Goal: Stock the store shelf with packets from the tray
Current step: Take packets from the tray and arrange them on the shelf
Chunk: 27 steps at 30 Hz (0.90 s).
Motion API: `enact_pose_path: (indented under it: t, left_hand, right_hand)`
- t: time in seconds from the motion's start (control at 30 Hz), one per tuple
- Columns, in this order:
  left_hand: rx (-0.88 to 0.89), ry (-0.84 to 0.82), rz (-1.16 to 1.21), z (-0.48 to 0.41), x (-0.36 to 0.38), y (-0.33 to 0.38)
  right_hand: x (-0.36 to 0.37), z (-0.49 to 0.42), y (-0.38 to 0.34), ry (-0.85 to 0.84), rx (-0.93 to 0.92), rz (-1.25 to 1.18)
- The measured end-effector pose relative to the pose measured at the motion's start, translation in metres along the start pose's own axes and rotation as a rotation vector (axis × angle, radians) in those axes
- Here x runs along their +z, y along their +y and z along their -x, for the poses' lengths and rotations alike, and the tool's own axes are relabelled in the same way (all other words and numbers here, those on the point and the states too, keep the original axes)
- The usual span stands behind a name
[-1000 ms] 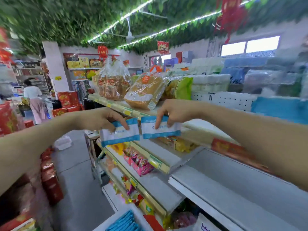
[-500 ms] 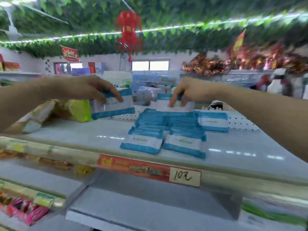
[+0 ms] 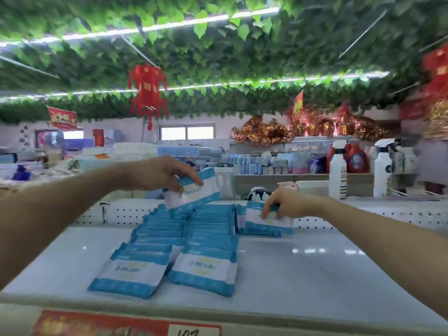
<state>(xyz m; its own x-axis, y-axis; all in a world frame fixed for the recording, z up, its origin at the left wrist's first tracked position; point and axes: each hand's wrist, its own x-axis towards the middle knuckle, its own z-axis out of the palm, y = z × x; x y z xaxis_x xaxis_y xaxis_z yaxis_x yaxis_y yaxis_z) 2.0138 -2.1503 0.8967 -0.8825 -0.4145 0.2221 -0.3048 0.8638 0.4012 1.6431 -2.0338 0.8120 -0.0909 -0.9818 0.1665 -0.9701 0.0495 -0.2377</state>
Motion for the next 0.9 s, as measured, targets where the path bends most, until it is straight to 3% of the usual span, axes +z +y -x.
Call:
enact_pose_path:
  t: [0.23,0.5,0.67,0.9]
  left_hand:
    - [-0.010,0.051,-0.061,-0.022,0.007,0.010]
    - [0.069,0.095,-0.083,-0.062,0.038,0.013]
    - [0.089,0.083,-0.025,-0.102,0.067,0.018]
    - [0.116,-0.007,0.093,-0.151,0.126,0.019]
  right_hand:
    - [0.028,-0.035,0.007,-0.058,-0.128,0.033]
    - [0.038,-0.034,0.015,0.052,-0.289,0.140]
    - [0.028,-0.029,0.038,0.083,-0.176,-0.054]
    - [0.012,0.007,0.096,0.159,-0.041,-0.018]
